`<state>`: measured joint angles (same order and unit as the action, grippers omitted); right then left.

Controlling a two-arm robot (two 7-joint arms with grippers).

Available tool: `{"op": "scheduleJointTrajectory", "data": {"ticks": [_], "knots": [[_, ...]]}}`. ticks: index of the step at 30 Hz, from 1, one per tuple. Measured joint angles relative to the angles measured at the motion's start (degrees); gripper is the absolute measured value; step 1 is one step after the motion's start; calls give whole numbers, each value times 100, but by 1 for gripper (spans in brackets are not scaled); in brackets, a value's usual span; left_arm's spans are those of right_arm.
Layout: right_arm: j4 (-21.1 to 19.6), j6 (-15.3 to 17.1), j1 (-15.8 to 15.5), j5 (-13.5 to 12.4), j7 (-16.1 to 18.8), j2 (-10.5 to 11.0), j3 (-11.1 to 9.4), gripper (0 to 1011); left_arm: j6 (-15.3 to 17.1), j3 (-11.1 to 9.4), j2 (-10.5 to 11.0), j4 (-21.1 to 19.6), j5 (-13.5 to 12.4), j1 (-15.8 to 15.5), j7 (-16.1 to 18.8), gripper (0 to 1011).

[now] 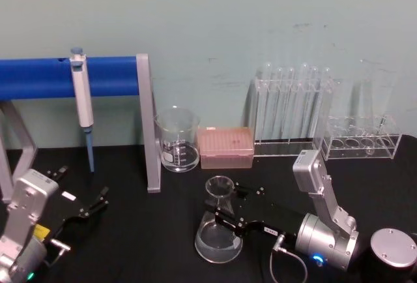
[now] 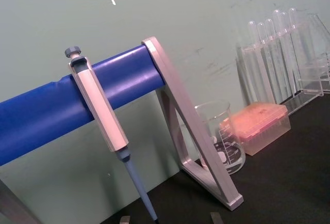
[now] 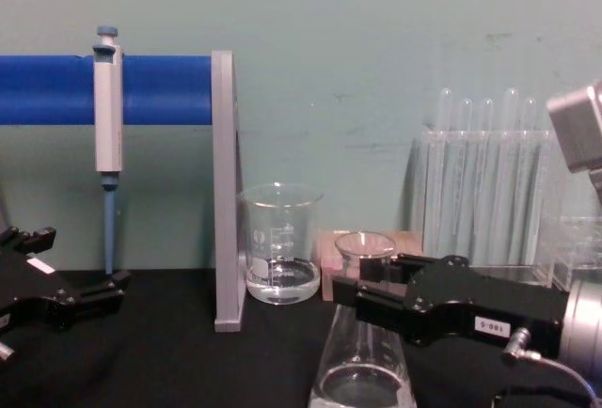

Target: Grasp the erlenmeyer flask with one hand, shake it three times, then place it back.

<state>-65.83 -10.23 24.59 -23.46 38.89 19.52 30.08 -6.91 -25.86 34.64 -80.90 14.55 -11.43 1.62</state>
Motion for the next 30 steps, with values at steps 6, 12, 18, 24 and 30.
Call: {"op": "scheduleJointTrajectory", "data": {"ticks": [6,12,18,24,30], "knots": [[0,0,0,0,0,0,0,457,0,0,0,0,0,0,0,1001],[0,0,0,0,0,0,0,457,0,0,0,0,0,0,0,1001],[0,-1,0,1,1,0,0,457,0,0,0,0,0,0,0,1001],[0,-1,0,1,0,0,0,457,0,0,0,0,0,0,0,1001],[0,-1,0,0,0,0,0,457,0,0,0,0,0,0,0,1001]]}}
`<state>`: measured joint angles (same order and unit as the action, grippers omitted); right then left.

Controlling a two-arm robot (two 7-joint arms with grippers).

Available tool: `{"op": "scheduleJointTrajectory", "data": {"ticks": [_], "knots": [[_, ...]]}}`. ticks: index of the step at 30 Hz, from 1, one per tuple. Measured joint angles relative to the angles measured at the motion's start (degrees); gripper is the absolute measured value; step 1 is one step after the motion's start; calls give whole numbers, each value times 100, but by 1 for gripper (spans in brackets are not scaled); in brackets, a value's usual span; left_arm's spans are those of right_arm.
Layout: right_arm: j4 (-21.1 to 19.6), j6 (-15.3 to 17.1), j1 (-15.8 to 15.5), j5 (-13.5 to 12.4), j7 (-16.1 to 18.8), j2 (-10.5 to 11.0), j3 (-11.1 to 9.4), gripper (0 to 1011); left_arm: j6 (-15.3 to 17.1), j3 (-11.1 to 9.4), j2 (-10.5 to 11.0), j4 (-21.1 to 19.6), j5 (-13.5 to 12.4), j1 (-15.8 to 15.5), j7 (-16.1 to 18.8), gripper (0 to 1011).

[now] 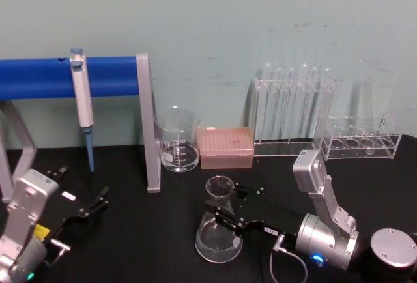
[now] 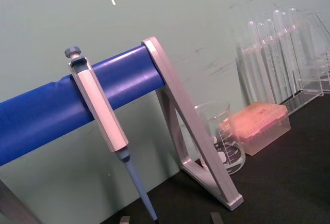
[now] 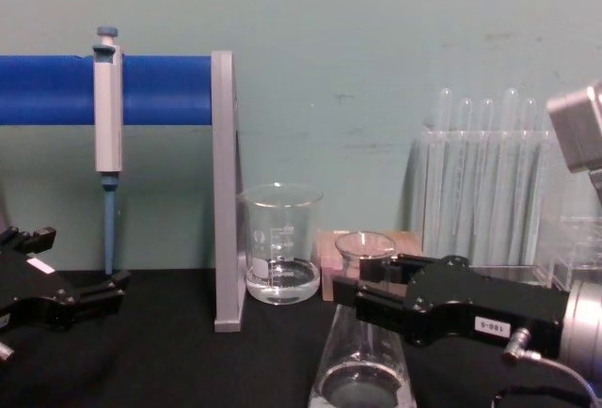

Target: Grasp the erlenmeyer flask with one hand, shake it three times, then place it back.

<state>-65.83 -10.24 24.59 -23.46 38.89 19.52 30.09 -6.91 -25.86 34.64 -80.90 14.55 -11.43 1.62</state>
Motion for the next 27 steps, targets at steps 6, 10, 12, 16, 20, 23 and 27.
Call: {"op": "scheduleJointTrajectory", "data": {"ticks": [6,10,12,16,20,23,27], "knots": [[-18,5,-18,-106,56,-19,-27,457,0,0,0,0,0,0,0,1001],[-159,16,-52,-191,77,-41,-52,457,0,0,0,0,0,0,0,1001],[-260,20,-77,-219,48,-45,-70,457,0,0,0,0,0,0,0,1001],[-540,45,-139,-228,-101,-13,-128,457,0,0,0,0,0,0,0,1001],[-798,69,-195,-219,-274,32,-196,457,0,0,0,0,0,0,0,1001],[-994,91,-247,-193,-440,63,-266,457,0,0,0,0,0,0,0,1001],[-1231,124,-349,-141,-681,92,-373,458,0,0,0,0,0,0,0,1001]]}}
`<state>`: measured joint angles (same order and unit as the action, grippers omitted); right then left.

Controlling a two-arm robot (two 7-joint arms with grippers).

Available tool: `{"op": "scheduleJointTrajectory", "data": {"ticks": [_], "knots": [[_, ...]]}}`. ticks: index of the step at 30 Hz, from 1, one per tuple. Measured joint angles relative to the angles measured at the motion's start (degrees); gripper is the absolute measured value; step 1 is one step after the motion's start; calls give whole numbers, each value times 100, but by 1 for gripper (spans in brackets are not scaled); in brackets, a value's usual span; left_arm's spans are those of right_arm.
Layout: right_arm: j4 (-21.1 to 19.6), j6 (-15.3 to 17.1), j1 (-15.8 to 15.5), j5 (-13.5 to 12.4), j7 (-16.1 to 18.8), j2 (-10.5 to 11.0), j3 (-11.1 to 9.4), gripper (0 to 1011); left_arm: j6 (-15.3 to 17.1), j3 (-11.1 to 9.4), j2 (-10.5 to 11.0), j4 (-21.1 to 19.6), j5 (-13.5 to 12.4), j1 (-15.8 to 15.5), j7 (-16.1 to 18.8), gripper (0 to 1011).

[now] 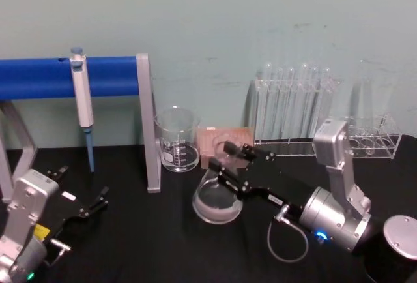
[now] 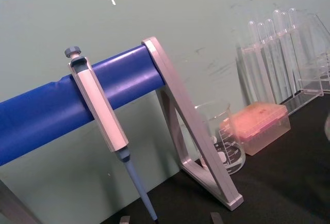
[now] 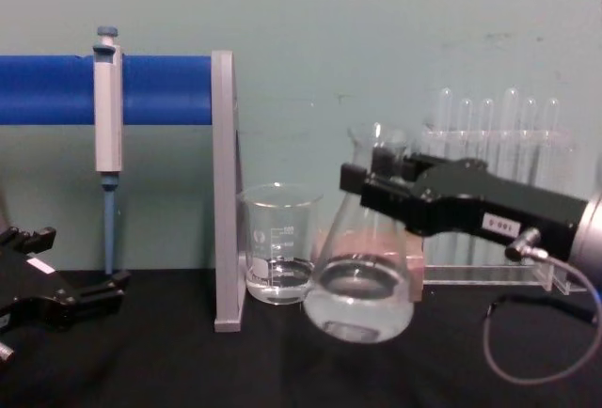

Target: Grasp the erlenmeyer flask with one hand, shake it three times, then place it back.

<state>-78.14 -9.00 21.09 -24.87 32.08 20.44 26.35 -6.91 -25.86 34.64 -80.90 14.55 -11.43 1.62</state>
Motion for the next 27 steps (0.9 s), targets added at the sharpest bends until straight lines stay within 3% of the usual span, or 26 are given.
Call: {"op": "scheduleJointTrajectory", "data": {"ticks": [9,27], "knots": [[-422,38,-286,138,-505,-8,-282,457,0,0,0,0,0,0,0,1001],[-668,101,-527,239,-672,-88,-510,458,0,0,0,0,0,0,0,1001]]}}
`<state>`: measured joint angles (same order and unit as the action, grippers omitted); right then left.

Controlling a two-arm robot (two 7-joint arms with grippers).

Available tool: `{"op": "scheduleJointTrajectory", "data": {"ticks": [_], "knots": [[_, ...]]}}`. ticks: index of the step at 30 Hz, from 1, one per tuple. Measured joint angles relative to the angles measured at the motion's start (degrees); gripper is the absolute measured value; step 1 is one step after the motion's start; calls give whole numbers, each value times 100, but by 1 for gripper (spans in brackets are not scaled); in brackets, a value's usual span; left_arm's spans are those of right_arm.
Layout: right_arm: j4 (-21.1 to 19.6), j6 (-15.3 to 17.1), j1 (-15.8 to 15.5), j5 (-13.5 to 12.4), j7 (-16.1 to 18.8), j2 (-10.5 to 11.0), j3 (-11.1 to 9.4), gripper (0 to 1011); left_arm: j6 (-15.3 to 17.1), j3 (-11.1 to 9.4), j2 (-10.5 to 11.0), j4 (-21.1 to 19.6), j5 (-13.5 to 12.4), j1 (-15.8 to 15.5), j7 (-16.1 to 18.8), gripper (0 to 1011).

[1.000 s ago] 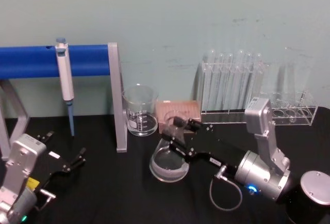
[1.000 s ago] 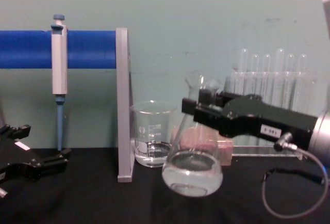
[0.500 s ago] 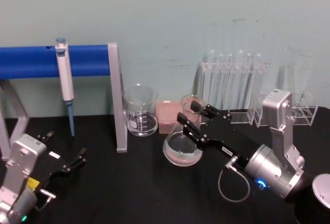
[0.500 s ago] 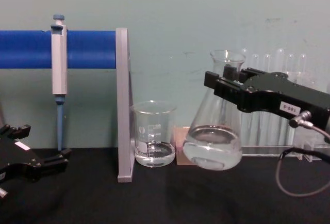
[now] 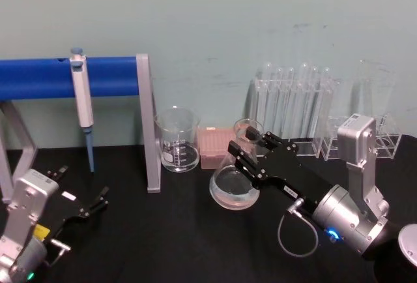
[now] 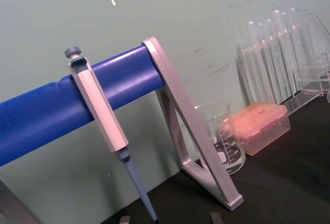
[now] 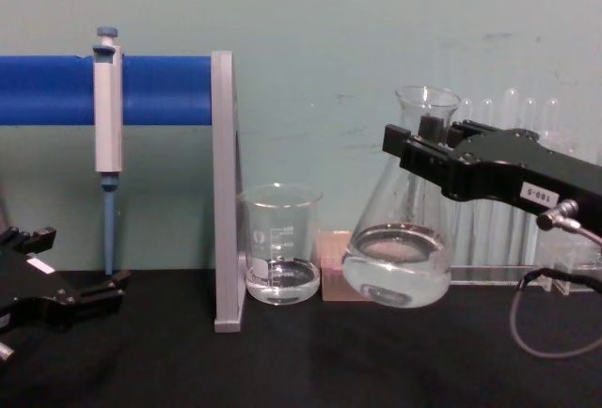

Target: Grasp the erlenmeyer flask with one hand, shake it three times, then place it back.

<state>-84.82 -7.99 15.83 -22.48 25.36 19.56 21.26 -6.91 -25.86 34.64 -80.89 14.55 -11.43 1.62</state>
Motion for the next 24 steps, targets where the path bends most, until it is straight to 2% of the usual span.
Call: {"op": "scheduleJointTrajectory", "data": {"ticks": [11,18,24], "knots": [[-39,18,-12,-1,163,-28,51,458,0,0,0,0,0,0,0,1001],[-38,15,53,-59,393,-73,242,457,0,0,0,0,0,0,0,1001],[-4,12,158,-140,672,-138,513,458,0,0,0,0,0,1,0,1001]]}}
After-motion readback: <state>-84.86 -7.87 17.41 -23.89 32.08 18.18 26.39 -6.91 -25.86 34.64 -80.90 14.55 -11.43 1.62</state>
